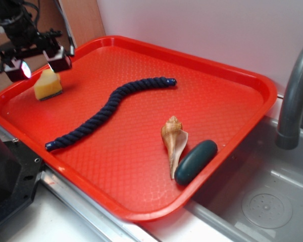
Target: Grab the green sponge.
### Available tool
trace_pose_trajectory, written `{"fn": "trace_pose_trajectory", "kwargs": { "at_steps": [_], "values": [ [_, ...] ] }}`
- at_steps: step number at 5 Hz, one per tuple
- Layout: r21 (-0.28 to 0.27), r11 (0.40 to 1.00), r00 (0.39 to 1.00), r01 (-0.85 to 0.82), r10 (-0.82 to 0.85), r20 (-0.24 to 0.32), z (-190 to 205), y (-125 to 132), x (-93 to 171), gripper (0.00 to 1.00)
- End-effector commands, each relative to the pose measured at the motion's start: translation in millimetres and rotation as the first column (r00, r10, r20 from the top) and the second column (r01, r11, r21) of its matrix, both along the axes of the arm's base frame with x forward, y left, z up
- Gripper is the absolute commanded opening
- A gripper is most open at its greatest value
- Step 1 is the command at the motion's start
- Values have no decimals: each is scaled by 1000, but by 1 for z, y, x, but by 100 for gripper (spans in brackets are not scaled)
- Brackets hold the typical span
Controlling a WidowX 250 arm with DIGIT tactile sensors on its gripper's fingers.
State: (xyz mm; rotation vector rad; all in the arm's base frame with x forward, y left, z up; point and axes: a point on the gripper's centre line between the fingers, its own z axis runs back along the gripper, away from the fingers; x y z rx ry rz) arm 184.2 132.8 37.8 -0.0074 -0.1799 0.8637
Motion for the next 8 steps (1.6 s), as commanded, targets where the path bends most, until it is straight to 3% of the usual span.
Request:
{"fn": "trace_pose_trajectory", "kwargs": {
  "at_steps": [1, 2, 3, 4, 5, 6, 7, 8],
  "values": [
    [57, 996, 997, 71, -68, -49, -13, -14, 3, 84],
    [61, 991, 985, 115, -106, -138, -3, -24, 0, 0],
    [90, 977, 966, 195, -175, -191, 28, -38, -5, 0],
    [95, 932, 925, 351, -329, -191, 78, -60, -16, 0],
    [98, 849, 853, 520, -509, -115, 127, -86, -28, 0],
    [122, 777, 786, 618, -609, -102, 153, -115, -27, 0],
    [108, 700, 708, 705, -702, -73, 168, -138, -15, 0],
    [102, 711, 717, 696, -695, -54, 166, -130, -10, 0]
  ]
}}
